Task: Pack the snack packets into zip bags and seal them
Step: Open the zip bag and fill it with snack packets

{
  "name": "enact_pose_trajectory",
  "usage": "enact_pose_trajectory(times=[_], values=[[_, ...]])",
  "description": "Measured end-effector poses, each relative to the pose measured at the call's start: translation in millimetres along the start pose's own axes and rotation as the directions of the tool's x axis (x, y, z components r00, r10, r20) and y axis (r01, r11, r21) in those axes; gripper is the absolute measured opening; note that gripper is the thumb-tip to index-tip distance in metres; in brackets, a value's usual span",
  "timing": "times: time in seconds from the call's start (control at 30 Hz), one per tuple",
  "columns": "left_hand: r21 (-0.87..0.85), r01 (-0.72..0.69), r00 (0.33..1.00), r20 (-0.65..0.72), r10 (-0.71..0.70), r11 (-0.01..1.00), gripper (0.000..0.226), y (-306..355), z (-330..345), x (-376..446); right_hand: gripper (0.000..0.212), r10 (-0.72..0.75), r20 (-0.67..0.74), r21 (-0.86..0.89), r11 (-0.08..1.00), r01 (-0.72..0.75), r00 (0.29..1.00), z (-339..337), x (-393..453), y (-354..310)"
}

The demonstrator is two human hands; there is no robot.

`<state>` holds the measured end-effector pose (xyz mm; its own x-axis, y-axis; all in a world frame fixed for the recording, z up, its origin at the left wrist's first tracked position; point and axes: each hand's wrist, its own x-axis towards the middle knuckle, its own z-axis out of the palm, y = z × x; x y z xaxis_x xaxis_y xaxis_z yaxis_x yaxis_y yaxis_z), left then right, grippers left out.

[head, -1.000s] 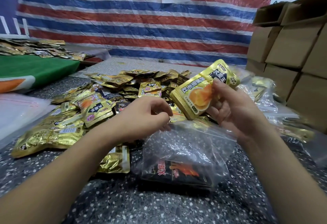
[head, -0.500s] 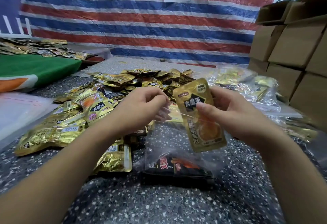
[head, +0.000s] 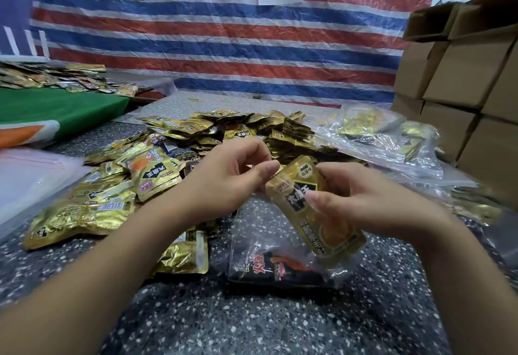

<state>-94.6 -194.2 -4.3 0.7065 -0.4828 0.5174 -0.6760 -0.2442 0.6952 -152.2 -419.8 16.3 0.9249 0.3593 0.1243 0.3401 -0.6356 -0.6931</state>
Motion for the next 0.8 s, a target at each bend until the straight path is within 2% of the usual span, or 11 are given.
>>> enact_pose_trajectory(times=[0.07, 0.2, 0.27, 0.33, 0.43, 0.53, 0.63, 0.73, 0.8], values=[[0.021, -0.023, 1.000, -0.015, 0.023, 1.000, 0.014, 0, 2, 0, 0.017, 0.007, 0.037, -0.103, 0.995, -0.004, 0.999, 3, 0, -2], [-0.174, 0.007, 0.996, -0.090, -0.023, 0.985, 0.021, -3, 0, 2, 0.034, 0.059, 0.064, -0.405, 0.914, -0.028, 0.996, 20, 8, -2], [-0.183, 0.051, 0.991, -0.111, -0.073, 0.982, 0.034, -4, -3, 4, 0.035, 0.064, 0.023, -0.366, 0.929, -0.051, 0.998, 24, 10, 0], [-0.095, 0.171, 0.982, -0.069, -0.178, 0.981, 0.052, -7, -8, 6, 0.033, 0.076, -0.007, -0.239, 0.968, -0.075, 0.997, 22, 10, 0], [0.163, 0.330, 0.918, 0.173, -0.356, 0.930, 0.071, -8, -14, 4, 0.030, 0.034, -0.052, -0.221, 0.974, -0.045, 0.998, 16, 7, -3], [0.188, 0.357, 0.859, 0.319, -0.401, 0.915, 0.057, -8, -15, 1, 0.031, -0.002, -0.117, -0.233, 0.972, -0.026, 0.993, 16, 8, -3], [0.116, 0.346, 0.878, 0.309, -0.365, 0.931, 0.041, -6, -13, 0, 0.033, 0.000, -0.169, -0.245, 0.969, -0.042, 0.986, 13, 8, -5], [0.017, 0.302, 0.919, 0.262, -0.296, 0.953, 0.032, -5, -8, 1, 0.029, 0.080, -0.082, -0.252, 0.963, -0.098, 0.993, 12, 6, -7], [-0.048, 0.282, 0.934, 0.243, -0.263, 0.958, 0.029, -5, 0, 0, 0.028, 0.086, 0.014, -0.312, 0.947, -0.078, 0.996, 18, 6, -9]])
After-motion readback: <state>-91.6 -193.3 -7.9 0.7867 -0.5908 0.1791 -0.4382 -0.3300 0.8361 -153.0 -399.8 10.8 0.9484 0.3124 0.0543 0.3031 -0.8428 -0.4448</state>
